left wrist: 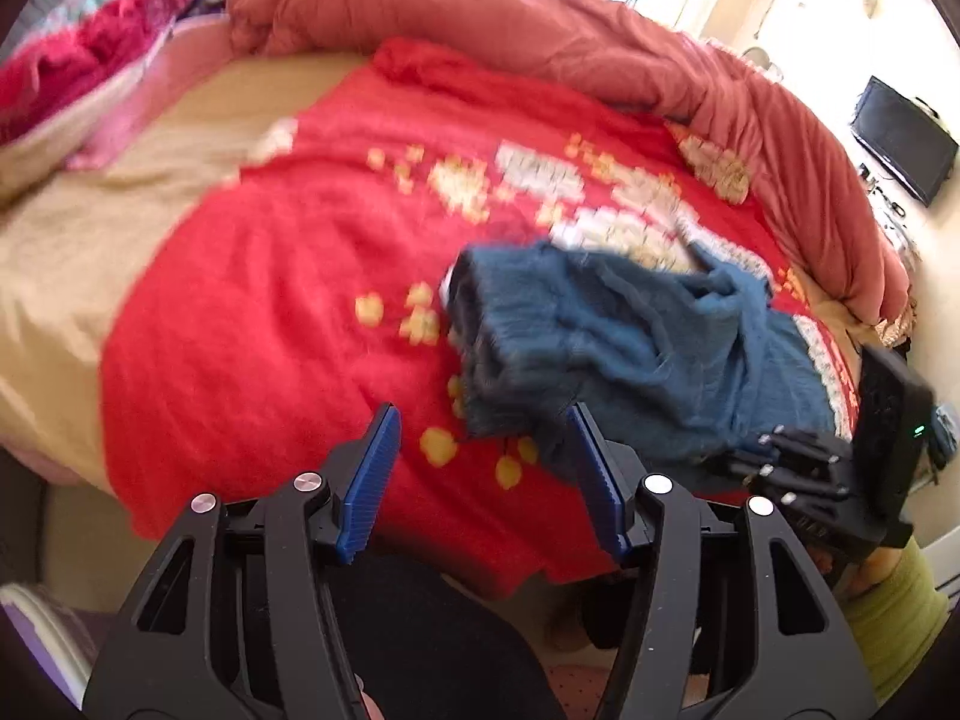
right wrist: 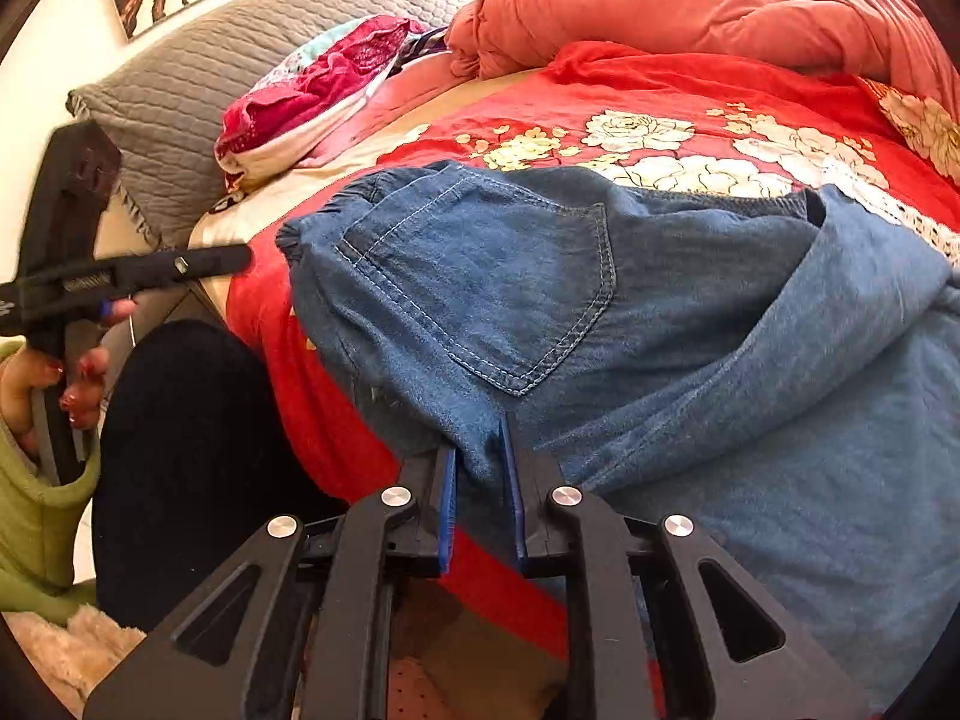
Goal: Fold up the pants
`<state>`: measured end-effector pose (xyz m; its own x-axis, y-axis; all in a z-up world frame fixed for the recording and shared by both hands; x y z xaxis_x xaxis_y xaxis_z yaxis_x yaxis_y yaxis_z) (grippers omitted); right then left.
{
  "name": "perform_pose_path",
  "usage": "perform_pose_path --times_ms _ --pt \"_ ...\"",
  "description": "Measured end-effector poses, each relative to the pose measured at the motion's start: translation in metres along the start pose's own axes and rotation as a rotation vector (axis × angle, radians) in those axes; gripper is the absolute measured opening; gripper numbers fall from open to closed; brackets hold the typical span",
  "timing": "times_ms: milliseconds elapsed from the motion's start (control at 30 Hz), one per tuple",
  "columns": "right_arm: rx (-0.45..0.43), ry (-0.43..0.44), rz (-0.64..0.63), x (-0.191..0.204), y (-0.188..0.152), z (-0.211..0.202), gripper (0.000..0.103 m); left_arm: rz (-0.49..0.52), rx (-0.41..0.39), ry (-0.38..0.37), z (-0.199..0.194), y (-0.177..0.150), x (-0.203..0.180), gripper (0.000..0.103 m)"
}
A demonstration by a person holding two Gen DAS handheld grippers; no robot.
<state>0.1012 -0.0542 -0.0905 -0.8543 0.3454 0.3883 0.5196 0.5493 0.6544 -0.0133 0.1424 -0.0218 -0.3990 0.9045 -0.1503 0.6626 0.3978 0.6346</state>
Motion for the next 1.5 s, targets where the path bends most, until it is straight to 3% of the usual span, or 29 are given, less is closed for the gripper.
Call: perform_pose_path --times_ms 133,233,333,400,467,633,800,933,1067,1200,1300,1433,1500 --pt "-0.009 0.004 0.013 0.002 -0.004 -0.001 0.019 0.076 -0.043 -0.066 -0.007 0.019 -0.042 0.05" --pt "-0.026 0.014 0.023 0.003 -0.005 -0.008 0.023 0.144 -0.018 -0.12 0.009 0.027 -0.076 0.05" --pt "-0.027 0.01 0.027 0.006 -0.007 -0.021 0.026 0.181 0.039 -0.095 0.037 0.023 -0.091 0.05" --pt "-0.059 0.027 0.039 0.008 -0.008 -0.04 0.031 0.198 0.076 -0.022 0.056 0.016 -0.088 0.049" --pt "-0.105 0.002 0.038 0.009 -0.008 -0.061 0.037 0.183 0.116 -0.018 0.067 0.008 -0.082 0.049" --pt "-0.153 -0.036 0.03 0.003 0.012 -0.073 0.038 0.201 0.133 -0.011 0.075 0.0 -0.081 0.049" --pt "-0.067 -0.1 0.042 -0.016 0.036 -0.033 0.04 0.189 0.138 -0.027 0.079 -0.002 -0.075 0.049" --pt "0.032 -0.135 0.169 -0.048 0.036 -0.003 0.04 0.19 0.134 -0.033 0.079 -0.003 -0.075 0.049" --pt "0.025 -0.131 0.192 -0.054 0.035 0.001 0.04 0.177 0.134 -0.046 0.08 -0.003 -0.074 0.049" --pt "-0.025 -0.116 0.204 -0.052 0.039 -0.019 0.04 0.172 0.114 -0.057 0.073 -0.002 -0.075 0.05" --pt "-0.109 -0.146 0.22 -0.056 0.042 -0.057 0.045 0.157 0.046 -0.072 0.052 0.003 -0.077 0.05" --pt "-0.197 -0.209 0.264 -0.07 0.033 -0.097 0.046 0.156 -0.02 -0.128 0.018 0.005 -0.09 0.066" --pt "-0.229 -0.243 0.292 -0.078 0.027 -0.113 0.055 0.197 -0.043 -0.139 0.007 0.007 -0.104 0.067"
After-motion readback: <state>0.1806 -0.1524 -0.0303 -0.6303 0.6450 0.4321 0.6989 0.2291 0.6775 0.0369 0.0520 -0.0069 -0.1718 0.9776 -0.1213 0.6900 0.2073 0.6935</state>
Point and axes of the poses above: each gripper's, at about its wrist camera, not at the fingertips, and z roughly the way its jaws point, x to its left, y to its top, the point moved 4 cm from there along z, roughly the way its jaws point, and after that the axes turned 8 degrees about y, right-handed, at the moved point
